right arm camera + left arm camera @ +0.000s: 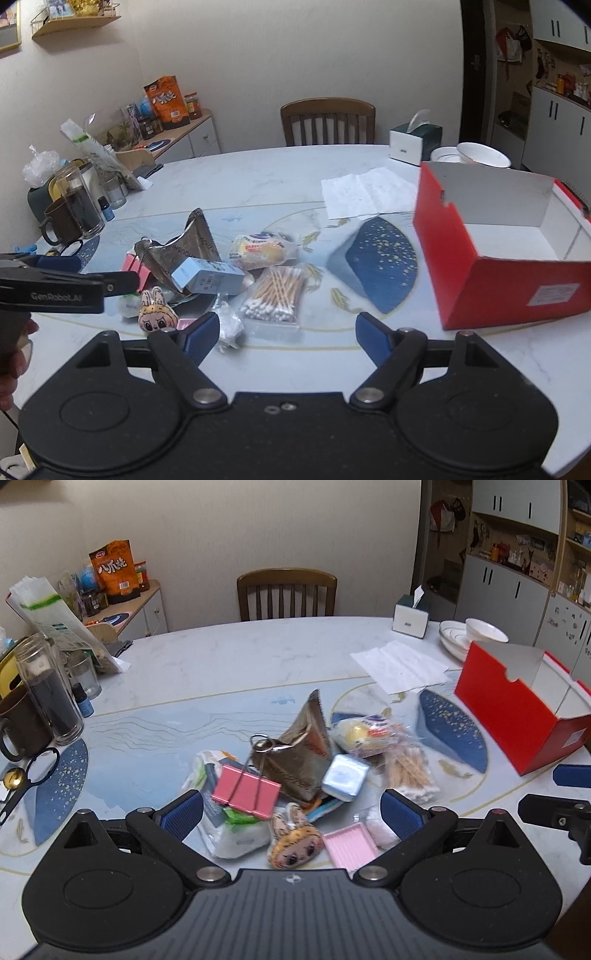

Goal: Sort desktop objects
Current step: 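Grasp the pink binder clip with the left tool while the right tool grasps the small clear bag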

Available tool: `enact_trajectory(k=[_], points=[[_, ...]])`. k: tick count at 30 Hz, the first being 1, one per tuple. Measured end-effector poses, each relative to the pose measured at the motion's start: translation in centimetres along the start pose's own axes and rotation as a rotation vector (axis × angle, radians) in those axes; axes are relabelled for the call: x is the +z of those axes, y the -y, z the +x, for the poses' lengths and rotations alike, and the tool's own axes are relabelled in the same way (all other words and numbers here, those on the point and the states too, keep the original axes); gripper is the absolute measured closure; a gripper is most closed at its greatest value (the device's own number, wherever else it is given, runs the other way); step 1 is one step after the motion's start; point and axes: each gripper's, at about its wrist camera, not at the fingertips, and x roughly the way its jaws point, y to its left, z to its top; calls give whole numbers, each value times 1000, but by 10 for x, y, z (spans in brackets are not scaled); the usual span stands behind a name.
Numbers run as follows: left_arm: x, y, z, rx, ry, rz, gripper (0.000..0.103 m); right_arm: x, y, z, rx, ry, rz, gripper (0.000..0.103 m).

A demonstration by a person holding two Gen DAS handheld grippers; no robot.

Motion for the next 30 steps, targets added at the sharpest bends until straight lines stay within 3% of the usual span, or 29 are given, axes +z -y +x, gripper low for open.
enact_trajectory(k=[16, 21, 24, 26, 30], points=[[0, -36, 56, -15, -41, 45, 1, 5, -43, 74, 7, -98, -70, 24], [1, -41, 67, -15, -53, 64, 11, 5, -53, 92, 8, -131, -95, 28], [-1, -40, 68, -21, -44, 95, 16, 7, -56, 101, 6, -146, -92, 36], [-2, -39, 69, -25, -39, 115, 23, 7, -58, 107, 4, -162, -98, 54], [-3, -37, 69, -34, -29, 150, 33, 7, -60, 115, 4, -182, -92, 55]])
